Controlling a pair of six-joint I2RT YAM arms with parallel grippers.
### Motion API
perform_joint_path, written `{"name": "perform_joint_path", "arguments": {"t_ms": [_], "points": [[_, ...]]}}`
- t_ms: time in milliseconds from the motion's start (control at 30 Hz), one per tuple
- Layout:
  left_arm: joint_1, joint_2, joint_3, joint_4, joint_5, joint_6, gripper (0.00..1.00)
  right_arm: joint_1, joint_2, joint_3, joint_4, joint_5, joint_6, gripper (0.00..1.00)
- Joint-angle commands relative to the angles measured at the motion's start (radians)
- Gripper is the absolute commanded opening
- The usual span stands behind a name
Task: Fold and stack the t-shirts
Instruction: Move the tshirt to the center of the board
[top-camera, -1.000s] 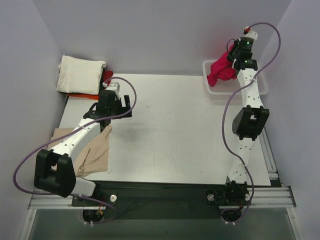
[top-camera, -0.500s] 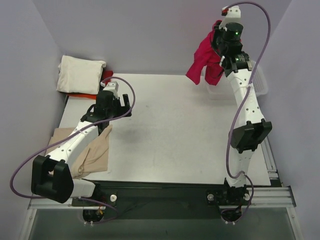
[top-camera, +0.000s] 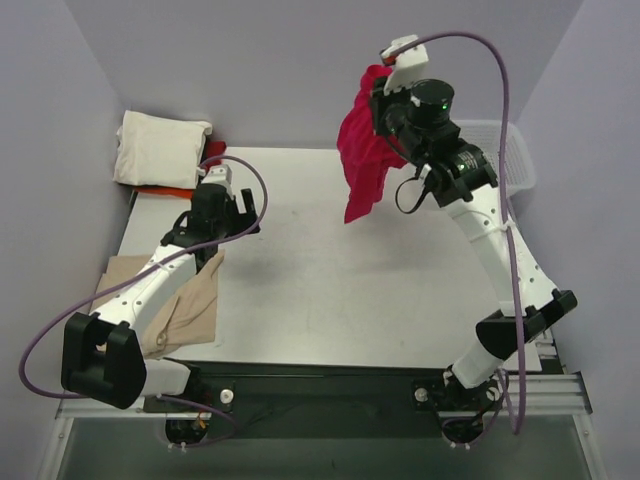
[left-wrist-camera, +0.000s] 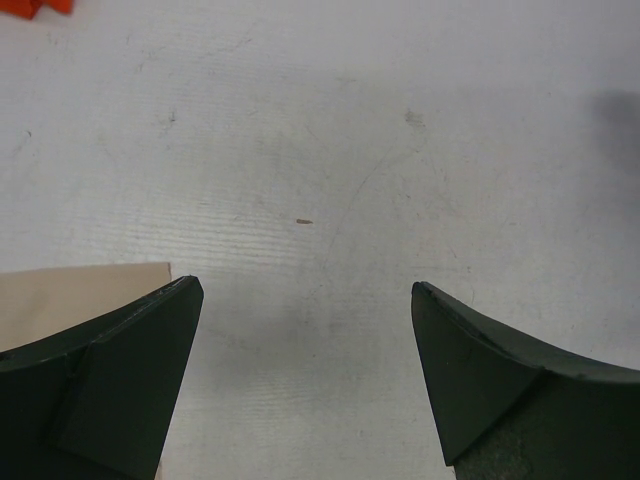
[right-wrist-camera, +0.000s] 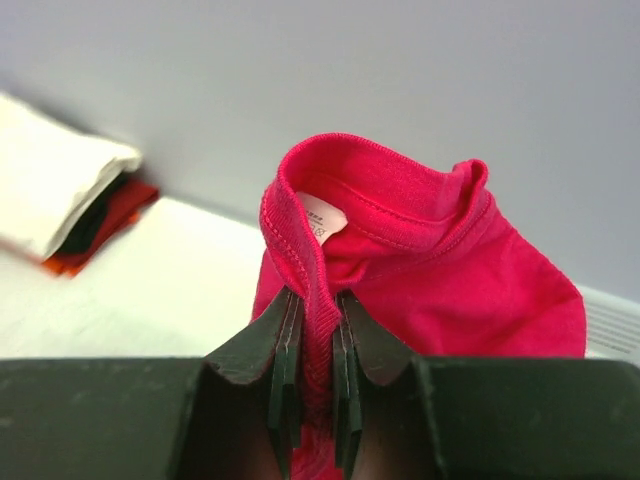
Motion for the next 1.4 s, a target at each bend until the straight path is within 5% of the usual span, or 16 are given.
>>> {"name": "perform_joint_path", "arguments": {"t_ms": [0,300,467,667,933,1367], "points": [[-0.001,0.005,-0.002,0.044,-0.002,-0.029,0.97,0.108,-0.091,-0.075,0.019,0.028,-0.041,0.00],[0.006,0.118,0.052,0.055,0.098,-0.103,0.97,0.313,-0.189,-0.248,-0.041,0.012,0.019,0.00],[0.021,0.172,0.096,0.076,0.150,-0.141,0.97,0.317,-0.251,-0.334,-0.032,0.059,0.085,0.00],[0.022,0.220,0.132,0.023,0.138,-0.151,0.97,0.196,-0.330,-0.608,-0.052,0.255,0.232,0.00],[0.009,0.287,0.113,0.015,0.190,-0.181,0.92,0.047,-0.285,-0.917,-0.040,0.154,0.407,0.00],[-0.092,0.437,0.170,0.049,0.278,-0.155,0.84,0.036,-0.113,-0.954,-0.037,0.113,0.533,0.00]]}}
